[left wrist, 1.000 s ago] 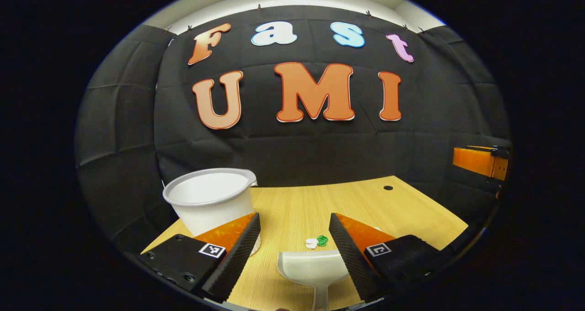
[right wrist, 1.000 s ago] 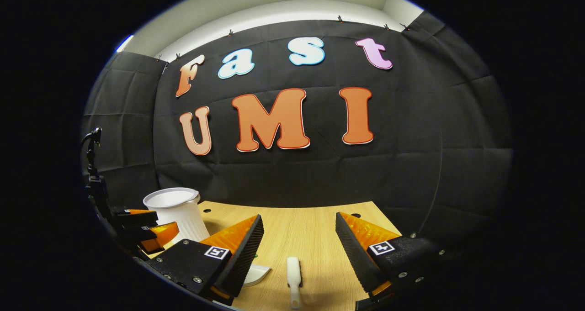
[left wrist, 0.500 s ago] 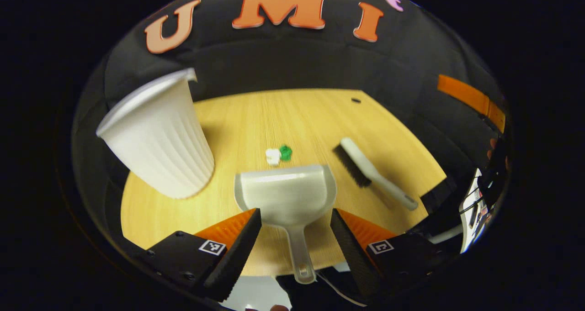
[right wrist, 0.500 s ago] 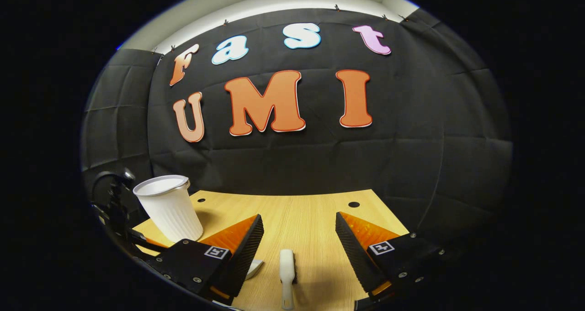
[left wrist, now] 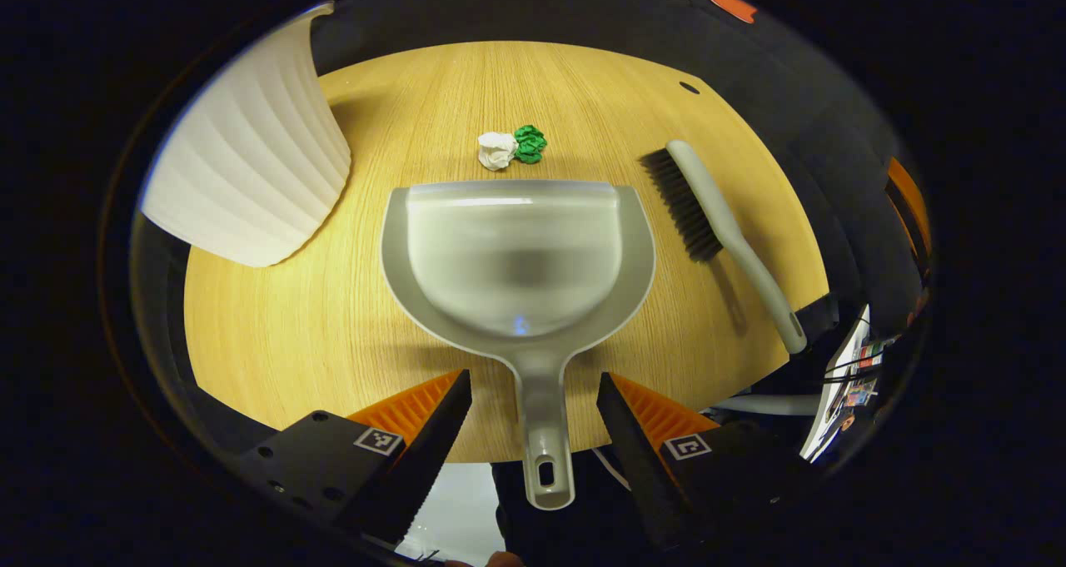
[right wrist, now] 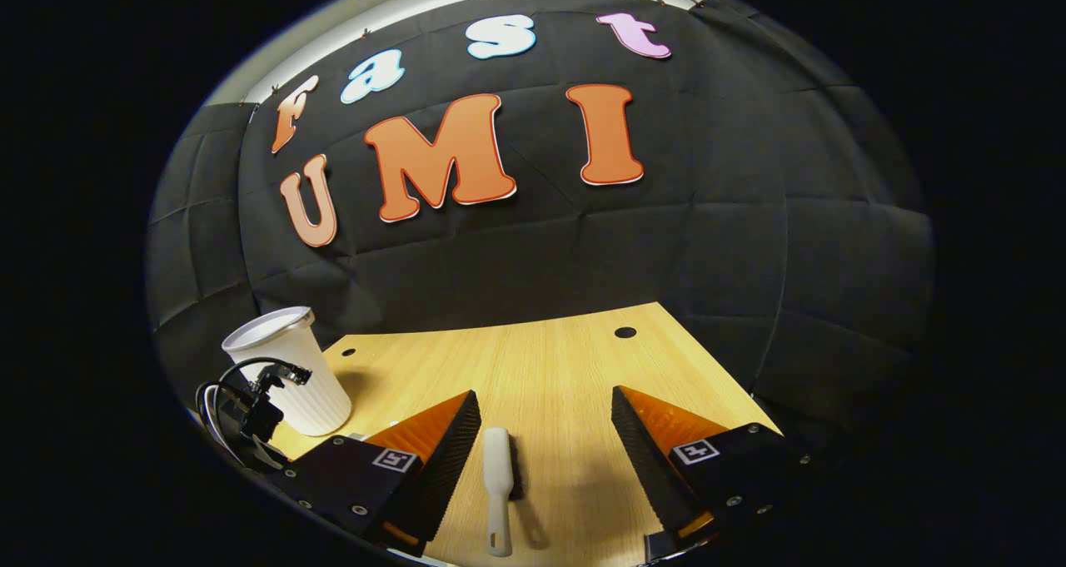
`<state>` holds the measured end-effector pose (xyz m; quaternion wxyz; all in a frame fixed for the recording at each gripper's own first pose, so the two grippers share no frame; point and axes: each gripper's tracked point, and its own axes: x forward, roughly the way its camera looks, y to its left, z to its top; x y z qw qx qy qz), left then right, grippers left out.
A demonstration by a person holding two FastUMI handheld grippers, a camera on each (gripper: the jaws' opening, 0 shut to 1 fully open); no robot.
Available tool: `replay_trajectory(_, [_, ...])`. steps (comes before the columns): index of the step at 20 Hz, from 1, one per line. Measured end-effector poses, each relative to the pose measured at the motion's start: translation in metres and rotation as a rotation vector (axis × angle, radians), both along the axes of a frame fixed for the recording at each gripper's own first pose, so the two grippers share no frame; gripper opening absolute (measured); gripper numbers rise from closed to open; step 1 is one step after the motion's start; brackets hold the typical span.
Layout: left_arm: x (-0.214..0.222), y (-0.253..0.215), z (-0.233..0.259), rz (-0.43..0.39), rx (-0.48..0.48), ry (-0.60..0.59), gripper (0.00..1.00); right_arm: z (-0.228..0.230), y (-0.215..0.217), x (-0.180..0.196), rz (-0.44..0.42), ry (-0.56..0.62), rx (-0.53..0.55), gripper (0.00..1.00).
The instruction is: Pick up the small broom and dustpan from the desktop, sweep the trash into the dustpan with the broom, and then empty the trash into the garbage bin.
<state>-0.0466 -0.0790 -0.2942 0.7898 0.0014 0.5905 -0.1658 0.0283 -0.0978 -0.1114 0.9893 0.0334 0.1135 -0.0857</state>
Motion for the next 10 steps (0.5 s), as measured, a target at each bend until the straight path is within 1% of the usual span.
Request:
replay_trajectory(2, [0.003, -0.001, -0.006, -0.018, 0.022, 0.018, 0.98, -0.002, -0.003, 0.002, -0.001, 0.005, -0.004, 0.95])
replay_trajectory(4, [0.003, -0.007, -0.013, -0.028, 0.022, 0.045, 0.98, -0.005, -0.006, 0.005, 0.0, 0.016, 0.001, 0.95])
replay_trajectory(8, [0.001, -0.009, -0.018, -0.02, 0.02, 0.078, 0.98, -0.01, -0.012, 0.007, -0.011, 0.038, 0.007, 0.95])
replay_trajectory(10, [0.001, -0.007, -0.02, -0.008, 0.017, 0.088, 0.97, -0.015, -0.012, 0.007, -0.003, 0.048, 0.002, 0.95])
